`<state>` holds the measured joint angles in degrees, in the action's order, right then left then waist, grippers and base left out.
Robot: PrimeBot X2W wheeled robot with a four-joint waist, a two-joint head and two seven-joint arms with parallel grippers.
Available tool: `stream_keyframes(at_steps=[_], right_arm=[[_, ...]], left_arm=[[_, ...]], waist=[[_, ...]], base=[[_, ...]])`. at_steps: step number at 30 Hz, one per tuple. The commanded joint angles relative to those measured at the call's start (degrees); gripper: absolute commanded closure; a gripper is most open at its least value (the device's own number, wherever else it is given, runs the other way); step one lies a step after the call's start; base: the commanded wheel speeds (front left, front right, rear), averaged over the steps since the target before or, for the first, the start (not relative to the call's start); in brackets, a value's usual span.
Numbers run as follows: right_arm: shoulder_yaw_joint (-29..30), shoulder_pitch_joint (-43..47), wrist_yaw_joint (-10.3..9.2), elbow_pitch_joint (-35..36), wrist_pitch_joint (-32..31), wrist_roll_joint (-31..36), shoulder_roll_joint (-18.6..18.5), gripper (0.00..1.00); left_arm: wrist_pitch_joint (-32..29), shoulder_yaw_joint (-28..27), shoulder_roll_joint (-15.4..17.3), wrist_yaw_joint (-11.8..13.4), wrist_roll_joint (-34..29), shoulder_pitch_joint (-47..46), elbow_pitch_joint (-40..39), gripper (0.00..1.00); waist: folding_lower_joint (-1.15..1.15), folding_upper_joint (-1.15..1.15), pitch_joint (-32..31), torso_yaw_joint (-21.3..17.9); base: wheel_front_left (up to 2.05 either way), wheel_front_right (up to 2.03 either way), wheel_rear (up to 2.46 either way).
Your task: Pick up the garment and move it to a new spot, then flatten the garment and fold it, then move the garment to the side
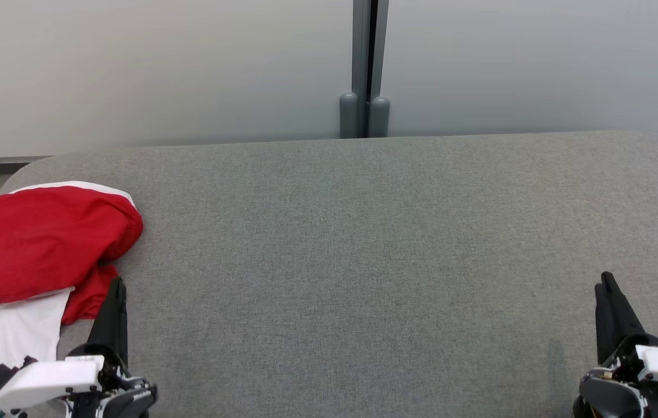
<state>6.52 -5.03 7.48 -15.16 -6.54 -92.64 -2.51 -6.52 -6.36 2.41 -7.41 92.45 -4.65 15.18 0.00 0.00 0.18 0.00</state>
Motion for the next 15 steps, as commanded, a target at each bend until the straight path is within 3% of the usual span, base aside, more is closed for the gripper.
stream_keyframes(at_steps=[1, 8, 14, 15], right_arm=[[0.0, -0.1, 0.01, 0.1, 0.0, 0.0, 0.0, 0.00], [-1.9, 0.5, 0.00, 0.3, 2.1, 2.0, -0.1, 0.00], [-1.7, 0.4, 0.00, 0.8, 3.5, 8.2, 0.0, 0.00], [-2.0, 0.3, 0.00, 1.6, 4.0, 11.8, 0.0, 0.00]], left_arm=[[0.0, 0.0, 0.1, 0.0, 0.0, -0.1, -0.1, 0.00], [2.1, 2.6, 0.0, 0.0, -1.4, 0.3, -0.9, 0.00], [3.5, 2.7, 0.1, 0.0, -8.0, 0.0, -1.4, 0.00], [4.0, 2.7, 0.0, 0.0, -11.2, -0.1, -2.0, 0.00]], waist=[[0.00, 0.00, 0.0, 0.0], [0.00, 0.00, 0.1, -0.1], [0.00, 0.00, 0.1, -0.2], [0.00, 0.00, 0.2, -0.2]], base=[[0.00, 0.00, 0.00], [0.00, 0.00, 0.00], [0.00, 0.00, 0.00], [0.00, 0.00, 0.00]])
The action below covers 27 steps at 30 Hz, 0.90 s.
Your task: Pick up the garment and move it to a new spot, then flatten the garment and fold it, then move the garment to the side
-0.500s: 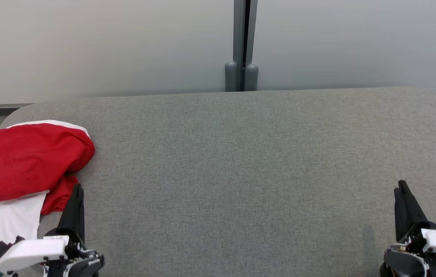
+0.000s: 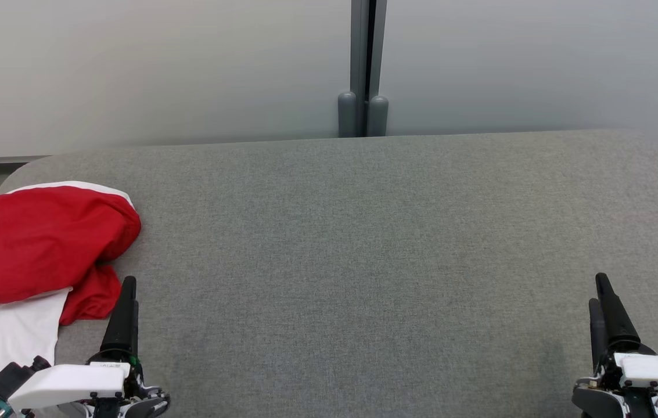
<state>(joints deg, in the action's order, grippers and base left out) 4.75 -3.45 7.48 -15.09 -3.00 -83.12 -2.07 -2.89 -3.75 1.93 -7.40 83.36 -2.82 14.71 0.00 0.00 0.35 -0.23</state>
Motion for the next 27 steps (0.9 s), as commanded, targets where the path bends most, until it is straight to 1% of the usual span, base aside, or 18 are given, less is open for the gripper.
stream_keyframes(at_steps=[1, 5, 10, 13, 17, 22, 27], right_arm=[[-0.3, -1.3, 0.00, 1.5, 0.5, 2.2, -0.5, 0.00], [-1.2, -1.1, 0.00, 2.8, 1.5, 10.3, -0.5, 0.00], [-2.4, -0.7, 0.00, 5.4, 2.8, 18.5, -0.5, 0.00], [-3.2, -0.1, 0.00, 5.4, 3.5, 22.3, -0.5, 0.00], [-3.8, 0.1, 0.01, 4.6, 4.4, 26.3, -0.6, 0.00], [-5.1, -0.1, 0.01, 4.3, 5.5, 31.1, -0.6, 0.00], [-7.5, -0.3, 0.01, 4.8, 6.5, 35.5, -0.9, 0.00]], left_arm=[[0.4, 0.1, 0.5, 0.0, -2.2, -1.9, -1.5, 0.00], [1.4, 0.7, 0.5, 0.0, -8.7, -1.8, -3.4, 0.00], [2.7, 2.5, 0.6, 1.4, -16.7, -1.4, -5.0, 0.00], [3.4, 3.8, 0.6, 2.5, -20.6, -1.2, -5.5, 0.00], [4.3, 5.1, 0.6, 3.8, -24.1, -1.1, -6.2, 0.00], [5.3, 6.3, 0.7, 4.7, -28.6, -1.1, -7.0, 0.00], [6.4, 7.4, 0.7, 5.4, -32.8, -1.1, -7.3, 0.00]], waist=[[0.00, 0.00, 0.0, 0.0], [0.00, 0.00, 0.1, -0.1], [0.00, 0.00, 0.1, -0.2], [0.00, 0.00, 0.1, -0.3], [0.00, 0.00, 0.1, -0.4], [0.00, 0.00, 0.2, -0.5], [0.00, 0.00, 0.3, -0.7]], base=[[0.00, 0.00, 0.00], [0.00, 0.00, 0.00], [0.00, 0.00, 0.00], [0.00, 0.00, 0.00], [0.00, 0.00, 0.00], [0.00, 0.00, 0.00], [0.00, 0.00, 0.00]])
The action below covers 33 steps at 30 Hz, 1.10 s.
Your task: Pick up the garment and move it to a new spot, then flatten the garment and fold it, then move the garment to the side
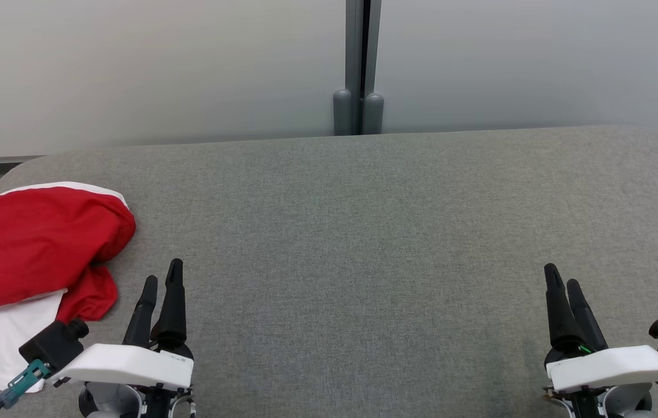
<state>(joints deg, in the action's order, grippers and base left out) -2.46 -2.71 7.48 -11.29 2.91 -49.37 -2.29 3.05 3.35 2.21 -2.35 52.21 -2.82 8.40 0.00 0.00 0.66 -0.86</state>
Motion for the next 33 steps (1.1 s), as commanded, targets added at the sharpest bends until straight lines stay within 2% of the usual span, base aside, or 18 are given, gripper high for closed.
stream_keyframes(at_steps=[1, 16, 33], right_arm=[[-0.7, -1.1, 0.01, 1.1, 0.8, 2.6, -0.7, 0.00], [-3.4, -0.4, 0.01, 1.9, 3.6, 13.7, -1.0, 0.00], [-2.9, 2.1, 0.01, 3.7, 6.1, 24.9, -0.6, 0.00]], left_arm=[[0.7, 0.5, 0.4, 0.5, -2.4, -1.1, -1.1, 0.00], [3.4, 3.3, 0.5, 2.0, -13.4, -0.4, -2.1, 0.00], [5.9, 5.0, 0.6, 3.0, -23.1, 0.6, -4.1, 0.00]], waist=[[0.00, 0.00, 0.0, 0.0], [0.00, 0.00, -0.2, -0.3], [0.00, 0.00, -0.4, 0.0]], base=[[0.00, 0.00, 0.00], [0.00, 0.00, 0.00], [0.00, 0.00, 0.00]])
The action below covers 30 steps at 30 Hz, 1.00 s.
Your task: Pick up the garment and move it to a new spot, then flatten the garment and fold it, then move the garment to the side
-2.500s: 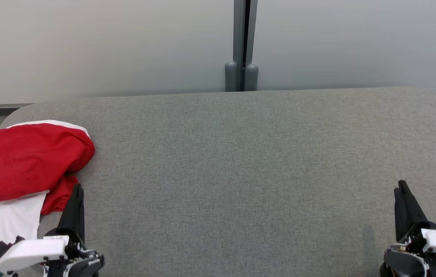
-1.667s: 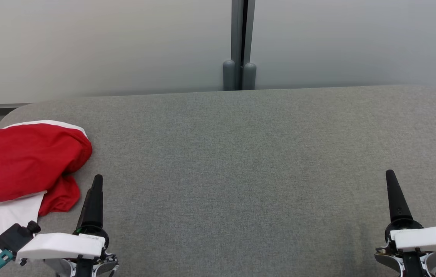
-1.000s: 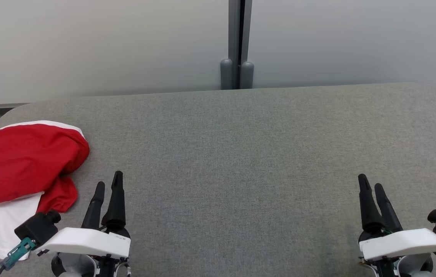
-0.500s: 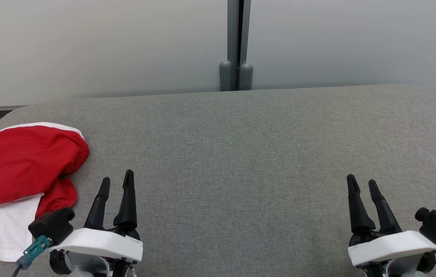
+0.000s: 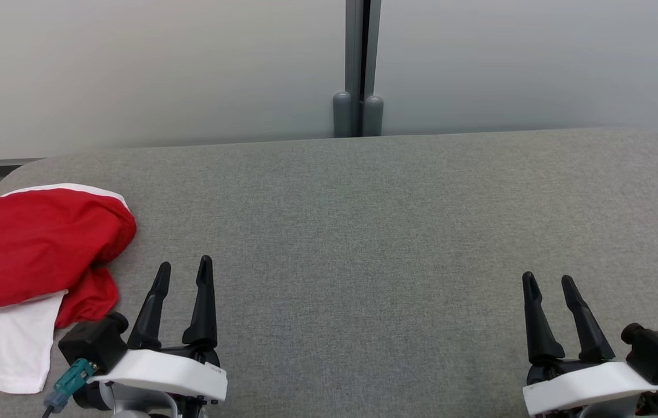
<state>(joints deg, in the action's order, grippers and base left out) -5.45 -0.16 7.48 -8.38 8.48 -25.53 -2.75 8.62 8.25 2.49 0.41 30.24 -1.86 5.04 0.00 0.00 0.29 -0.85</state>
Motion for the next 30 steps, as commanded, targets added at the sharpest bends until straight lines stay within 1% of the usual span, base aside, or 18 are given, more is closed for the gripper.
stream_keyframes(at_steps=[1, 10, 23, 30], right_arm=[[0.0, -0.5, 0.01, 0.9, 0.7, 1.6, -0.1, 0.00], [-0.3, -0.5, 0.01, 1.9, 2.0, 7.0, -0.1, 0.00], [-0.7, 0.4, 0.01, 2.4, 3.8, 12.6, -0.1, 0.00], [-1.2, 0.5, 0.01, 2.6, 4.5, 15.3, -0.2, 0.00]], left_arm=[[0.5, 0.2, 0.3, 0.3, -1.7, -0.4, -0.8, 0.00], [1.8, 1.4, 0.4, 0.9, -7.4, -0.3, -1.6, 0.00], [3.6, 2.4, 0.4, 2.5, -14.6, 0.1, -0.6, 0.00], [4.3, 2.6, 0.5, 3.3, -17.3, -0.1, -0.5, 0.00]], waist=[[0.00, 0.00, 0.1, -0.1], [0.00, 0.00, 0.2, -0.4], [0.00, 0.00, 0.3, -0.5], [0.00, 0.00, 0.6, -0.5]], base=[[0.00, 0.00, 0.00], [0.00, 0.00, 0.00], [0.00, 0.00, 0.00], [0.00, 0.00, 0.00]])
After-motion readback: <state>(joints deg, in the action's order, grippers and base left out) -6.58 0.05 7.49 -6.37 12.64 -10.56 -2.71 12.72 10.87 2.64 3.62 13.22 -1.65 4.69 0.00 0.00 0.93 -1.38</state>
